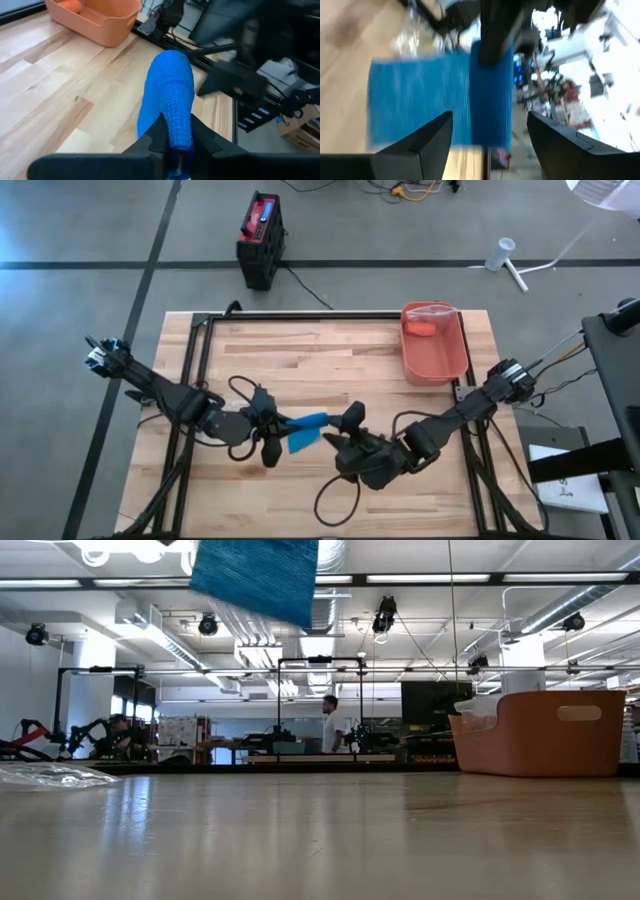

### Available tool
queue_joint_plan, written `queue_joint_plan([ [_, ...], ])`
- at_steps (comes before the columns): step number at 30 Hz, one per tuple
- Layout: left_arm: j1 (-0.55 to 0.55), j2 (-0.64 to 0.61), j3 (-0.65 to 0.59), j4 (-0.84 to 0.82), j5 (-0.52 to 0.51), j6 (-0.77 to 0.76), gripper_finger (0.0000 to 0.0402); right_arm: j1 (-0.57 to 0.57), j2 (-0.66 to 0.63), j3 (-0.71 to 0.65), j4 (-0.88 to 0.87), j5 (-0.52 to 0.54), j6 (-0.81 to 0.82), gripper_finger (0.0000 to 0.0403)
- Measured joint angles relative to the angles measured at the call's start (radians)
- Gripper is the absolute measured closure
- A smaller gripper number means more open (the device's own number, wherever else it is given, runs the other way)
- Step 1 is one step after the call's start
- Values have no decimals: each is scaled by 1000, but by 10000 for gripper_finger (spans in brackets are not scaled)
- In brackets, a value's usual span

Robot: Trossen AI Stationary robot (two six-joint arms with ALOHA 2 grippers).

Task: Roll bandage
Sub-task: Roll the blue bandage

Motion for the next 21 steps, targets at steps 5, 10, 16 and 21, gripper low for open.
queue_joint_plan([
  [5, 5, 0, 0, 0, 4, -13, 368, -25, 5, 0, 156, -117, -129, 168],
  [10, 5, 0, 0, 2, 18, -22, 373, -61, 5, -5, 152, -165, -135, 183],
  [16, 5, 0, 0, 26, 34, -19, 367, -84, 5, -13, 148, -172, -147, 192],
  [21, 4, 0, 0, 43, 40, -9, 372, -92, 5, -14, 148, -171, -129, 196],
])
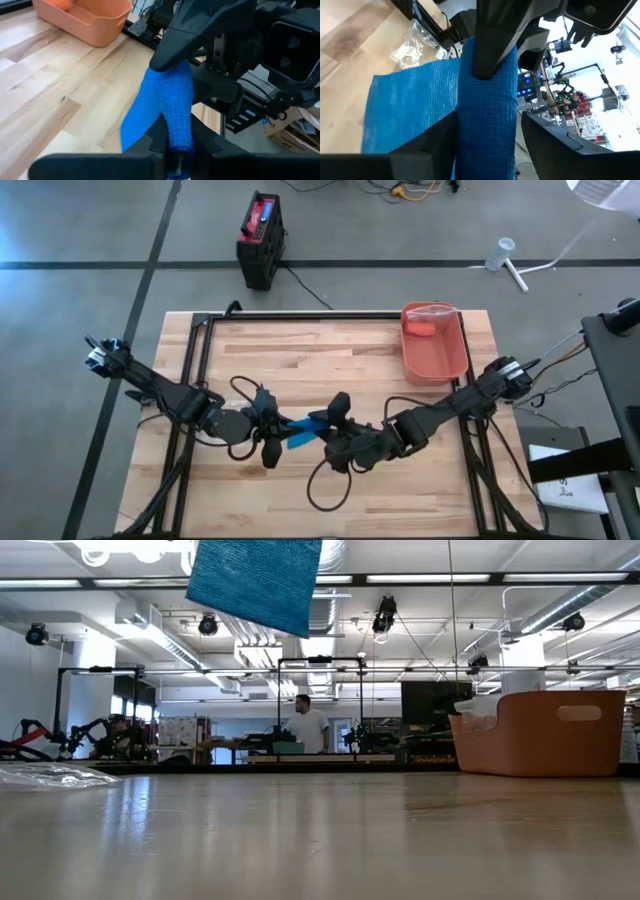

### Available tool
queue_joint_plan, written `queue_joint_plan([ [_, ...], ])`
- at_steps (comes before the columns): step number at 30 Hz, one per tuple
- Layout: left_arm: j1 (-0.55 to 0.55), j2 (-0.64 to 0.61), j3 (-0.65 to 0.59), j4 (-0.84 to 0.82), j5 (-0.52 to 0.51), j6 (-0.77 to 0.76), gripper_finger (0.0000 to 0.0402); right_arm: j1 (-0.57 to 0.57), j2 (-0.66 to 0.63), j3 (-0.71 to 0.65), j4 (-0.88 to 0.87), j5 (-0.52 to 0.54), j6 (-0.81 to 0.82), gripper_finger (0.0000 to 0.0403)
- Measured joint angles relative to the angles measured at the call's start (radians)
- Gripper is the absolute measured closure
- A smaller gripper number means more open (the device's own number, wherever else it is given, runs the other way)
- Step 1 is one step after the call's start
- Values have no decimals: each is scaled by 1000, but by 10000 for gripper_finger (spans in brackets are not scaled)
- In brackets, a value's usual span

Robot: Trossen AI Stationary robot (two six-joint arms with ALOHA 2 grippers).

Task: Roll bandage
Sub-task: Roll the blue bandage

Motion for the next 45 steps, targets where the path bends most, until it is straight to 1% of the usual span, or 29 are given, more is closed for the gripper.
queue_joint_plan([
  [3, 0, 0, 0, 9, 4, -2, 374, 0, 0, 0, -4, 12, 0, 210],
  [5, 0, 0, 0, 10, 6, -2, 372, 1, 0, 0, -5, 15, 8, 226],
  [10, 1, 0, 0, 15, 13, -5, 369, 14, 0, 0, -34, 79, 21, 283],
  [13, 0, 0, 0, 19, 25, -5, 373, 32, 0, 0, -40, 86, 21, 317],
  [17, 0, -2, 1, 27, 32, 2, 374, 60, -1, 1, -59, 130, 24, 337],
  [21, 0, -2, 2, 29, 35, 2, 370, 73, -13, 2, -112, 149, 85, 331],
  [25, 1, -2, 2, 21, 40, 1, 375, 79, -28, 4, -182, 152, 160, 323],
  [33, -2, -9, 2, -6, 42, 0, 371, 83, -50, -1, -271, 177, 218, 324],
  [35, -6, -15, 0, -28, 60, 0, 373, 89, -61, -5, -303, 199, 227, 328],
  [37, -9, -12, 0, -19, 69, 0, 375, 95, -67, -2, -282, 177, 231, 329],
  [40, -5, -9, -1, -14, 61, 1, 374, 106, -69, -3, -246, 106, 231, 322],
  [43, -8, -7, -1, -15, 67, 2, 369, 107, -70, -3, -169, 13, 234, 297],
  [45, -10, -8, -1, -10, 76, 3, 368, 104, -68, -3, -121, -15, 221, 275],
])
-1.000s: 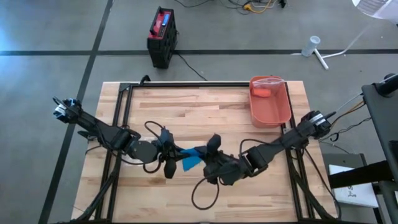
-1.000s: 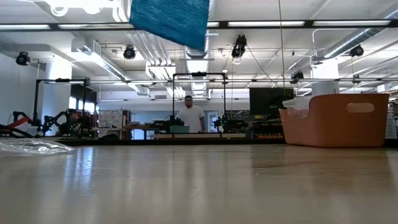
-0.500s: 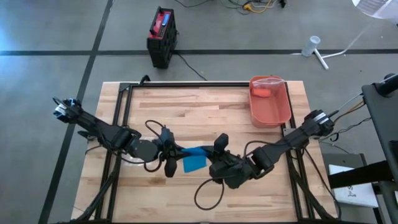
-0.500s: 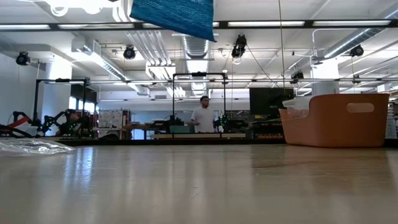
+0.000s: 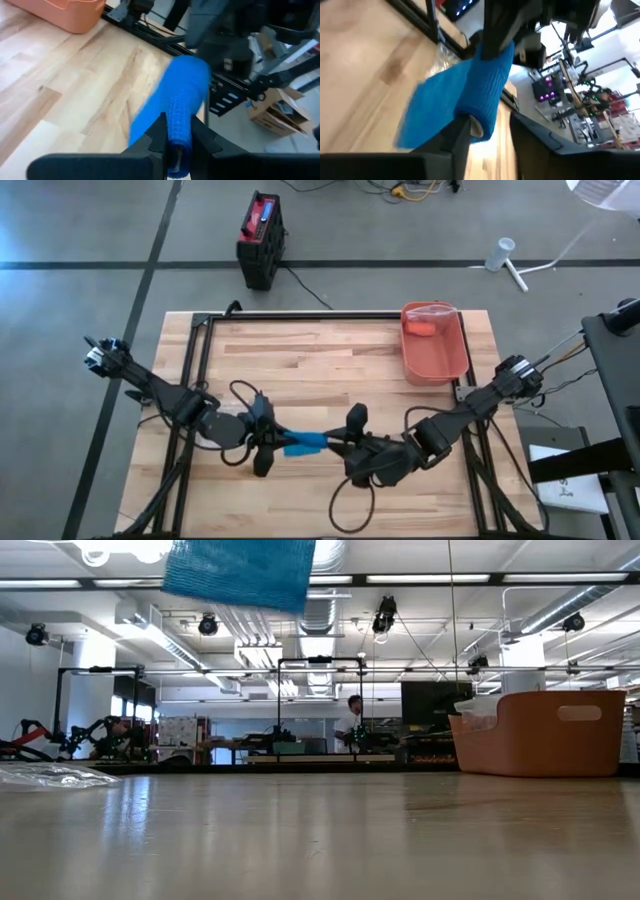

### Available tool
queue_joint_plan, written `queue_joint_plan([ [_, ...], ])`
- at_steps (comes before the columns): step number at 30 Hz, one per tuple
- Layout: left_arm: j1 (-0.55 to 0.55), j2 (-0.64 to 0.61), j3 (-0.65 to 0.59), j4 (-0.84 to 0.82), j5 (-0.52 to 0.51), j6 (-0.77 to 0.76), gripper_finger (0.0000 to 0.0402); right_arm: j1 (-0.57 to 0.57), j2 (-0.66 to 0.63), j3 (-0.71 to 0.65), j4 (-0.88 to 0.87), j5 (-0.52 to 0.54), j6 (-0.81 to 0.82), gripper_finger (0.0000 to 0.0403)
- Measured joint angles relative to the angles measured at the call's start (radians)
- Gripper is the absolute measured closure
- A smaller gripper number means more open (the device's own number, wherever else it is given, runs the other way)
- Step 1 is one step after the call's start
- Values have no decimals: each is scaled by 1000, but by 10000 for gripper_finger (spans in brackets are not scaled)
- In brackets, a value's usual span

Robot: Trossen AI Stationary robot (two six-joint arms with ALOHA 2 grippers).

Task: Roll bandage
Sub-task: Roll the blue bandage

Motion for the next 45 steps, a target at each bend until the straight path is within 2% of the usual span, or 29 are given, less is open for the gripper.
queue_joint_plan([
  [6, 3, 1, 0, -22, -30, 9, 374, -28, 23, 0, 61, -38, -23, 217],
  [11, 7, 4, -1, -35, -56, -9, 369, -28, 15, 1, -95, 111, 18, 191],
  [14, 7, 4, 0, -26, -62, -6, 368, -15, -10, 3, -201, 149, 102, 186],
  [17, 8, 4, 0, -27, -62, 18, 372, 4, -36, 3, -206, 141, 168, 189],
  [20, 8, 4, 0, -13, -62, 91, 374, 2, -44, 4, -87, 46, 199, 197],
  [24, 6, 11, 1, 45, -56, 267, 370, -42, -19, 4, 112, -88, 243, 213],
  [26, 3, 14, 1, 64, -54, 353, 370, -72, -1, 2, 141, -122, 289, 223],
  [29, -3, 15, 1, 54, -67, 436, 375, -107, 16, 2, 139, -140, 366, 241],
  [33, -2, 16, 1, 58, -72, 471, 374, -125, 16, 1, 103, -148, 435, 273],
  [41, -5, 16, 0, 46, -80, 505, 377, -117, 0, 0, 47, -145, 464, 347],
  [45, -8, 17, 1, 54, -80, 518, 375, -110, -15, 0, 13, -147, 496, 360],
])
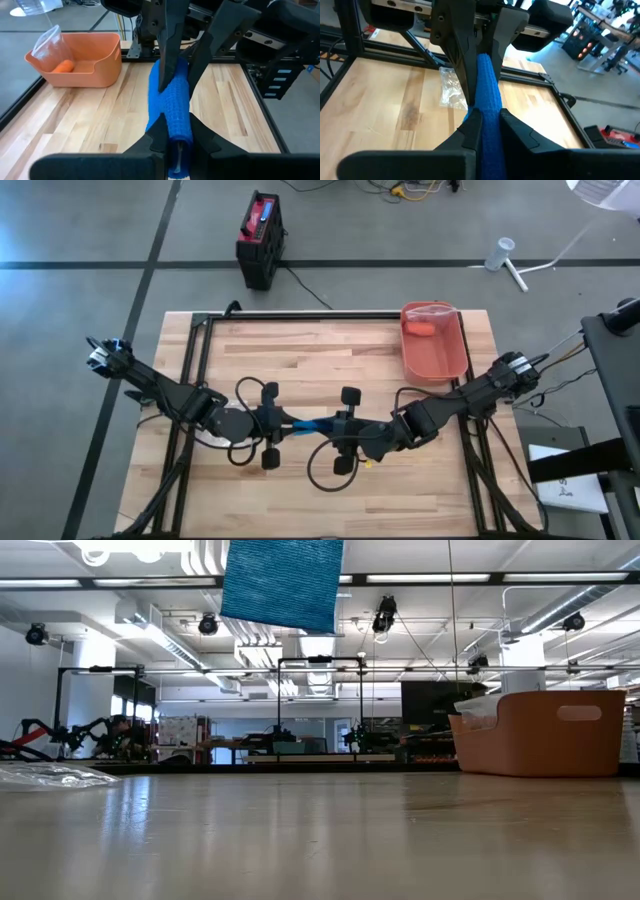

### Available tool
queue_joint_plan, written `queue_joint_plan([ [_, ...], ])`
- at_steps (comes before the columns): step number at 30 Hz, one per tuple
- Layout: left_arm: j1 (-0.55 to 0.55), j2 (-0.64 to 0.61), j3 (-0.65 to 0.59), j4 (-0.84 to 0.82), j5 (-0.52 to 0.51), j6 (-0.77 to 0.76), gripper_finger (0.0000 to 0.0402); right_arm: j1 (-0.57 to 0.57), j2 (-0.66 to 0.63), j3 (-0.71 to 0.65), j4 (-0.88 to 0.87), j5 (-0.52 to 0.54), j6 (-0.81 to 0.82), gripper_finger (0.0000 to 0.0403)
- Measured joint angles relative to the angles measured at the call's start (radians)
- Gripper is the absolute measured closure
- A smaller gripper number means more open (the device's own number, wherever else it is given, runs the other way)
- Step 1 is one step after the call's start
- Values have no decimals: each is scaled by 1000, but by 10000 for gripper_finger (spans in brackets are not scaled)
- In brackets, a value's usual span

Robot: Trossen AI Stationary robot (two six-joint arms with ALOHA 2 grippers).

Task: Roll bandage
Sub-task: Roll the blue bandage

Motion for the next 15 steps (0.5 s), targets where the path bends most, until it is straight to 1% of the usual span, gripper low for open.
queue_joint_plan([
  [6, -3, 0, 0, 1, 0, 8, 378, 8, -11, 1, -29, -6, 37, 348],
  [11, -11, -4, 0, -26, 7, 6, 375, 20, -30, -3, -74, -55, 45, 337],
  [15, -11, -5, 0, -19, 9, 6, 378, 22, -35, -4, -54, -59, 47, 333],
])
